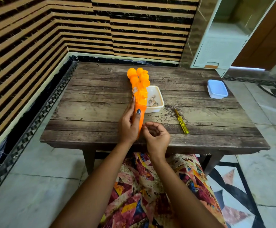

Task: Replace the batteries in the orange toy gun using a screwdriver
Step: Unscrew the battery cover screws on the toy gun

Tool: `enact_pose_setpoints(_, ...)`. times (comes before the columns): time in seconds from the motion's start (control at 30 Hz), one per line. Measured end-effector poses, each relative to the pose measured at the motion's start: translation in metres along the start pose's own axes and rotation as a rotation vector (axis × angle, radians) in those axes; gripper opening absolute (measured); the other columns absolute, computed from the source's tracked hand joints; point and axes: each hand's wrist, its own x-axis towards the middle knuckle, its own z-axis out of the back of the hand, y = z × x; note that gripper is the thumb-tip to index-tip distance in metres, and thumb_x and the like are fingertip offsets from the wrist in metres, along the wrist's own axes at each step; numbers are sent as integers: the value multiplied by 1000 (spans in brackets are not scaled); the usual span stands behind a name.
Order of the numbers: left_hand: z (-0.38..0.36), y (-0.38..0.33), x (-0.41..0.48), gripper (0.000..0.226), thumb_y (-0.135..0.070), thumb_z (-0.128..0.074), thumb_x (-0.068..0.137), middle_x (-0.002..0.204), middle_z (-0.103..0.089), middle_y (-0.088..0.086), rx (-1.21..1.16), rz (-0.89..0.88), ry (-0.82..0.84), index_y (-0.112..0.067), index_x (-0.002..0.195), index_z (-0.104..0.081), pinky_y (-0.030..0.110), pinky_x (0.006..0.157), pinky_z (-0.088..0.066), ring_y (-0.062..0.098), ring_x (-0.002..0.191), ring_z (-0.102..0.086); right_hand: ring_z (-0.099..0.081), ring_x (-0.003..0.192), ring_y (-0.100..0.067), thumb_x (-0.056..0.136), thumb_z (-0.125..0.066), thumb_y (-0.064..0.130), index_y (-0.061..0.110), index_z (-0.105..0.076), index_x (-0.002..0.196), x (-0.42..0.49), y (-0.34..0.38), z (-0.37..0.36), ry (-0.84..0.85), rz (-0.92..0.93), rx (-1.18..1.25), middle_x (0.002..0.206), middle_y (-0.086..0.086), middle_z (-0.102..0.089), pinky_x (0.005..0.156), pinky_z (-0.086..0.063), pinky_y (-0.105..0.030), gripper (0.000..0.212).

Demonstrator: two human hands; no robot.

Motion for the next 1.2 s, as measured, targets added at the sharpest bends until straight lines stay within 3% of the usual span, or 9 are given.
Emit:
enact_pose_setpoints(0.23,3,3,-2,52,-47,-42,84,136,-43,-5,-83,29,-77,-27,132,-34,28,106,-37,11,128,-43,-59,62,4,75,-65,-10,21,-60,73,-1,3,-8,29,76,-127,70,9,-62,61,-50,-13,31)
enact_pose_setpoints(0.4,3,5,-1,55,-45,-42,84,136,-40,-10,-146,46,-95,-23,134,-34,12,102,-33,0,126,-40,-59,61,4,76,-63,-10,15,-62,75,-4,2,-11,31,53,-116,70,7,-63,60,-48,-11,26)
enact_pose_setpoints(0.5,4,6,-2,56,-44,-42,84,136,-41,-9,-162,40,-104,-21,135,-34,9,101,-33,1,125,-41,-59,60,3,76,-63,-11,13,-63,76,-4,1,-12,33,51,-116,70,6,-64,58,-47,-11,24)
enact_pose_setpoints(0.8,5,4,-4,62,-48,-42,82,136,-43,-4,-186,66,-135,-17,136,-37,14,101,-36,7,125,-44,-59,62,3,76,-62,-12,16,-62,78,-1,0,-9,101,43,-123,72,6,-63,61,-49,-12,28)
enact_pose_setpoints(0.97,5,4,-5,60,-47,-42,82,133,-46,-5,-195,71,-158,-18,133,-39,16,100,-38,7,123,-46,-63,67,0,80,-63,-8,13,-70,89,2,-7,-4,166,-5,-159,80,0,-70,64,-53,-17,24)
enact_pose_setpoints(1.07,5,5,-4,62,-49,-42,80,133,-47,-2,-204,89,-172,-18,133,-40,24,103,-38,16,125,-47,-62,61,1,81,-63,-6,9,-71,91,5,-6,-1,206,-54,-151,72,2,-70,60,-54,-18,20)
enact_pose_setpoints(1.2,6,5,-4,67,-50,-42,79,133,-47,-1,-208,102,-173,-13,135,-41,24,103,-37,15,126,-46,-61,56,0,81,-63,-6,6,-72,90,8,-3,1,253,-108,-144,64,9,-69,55,-53,-19,17)
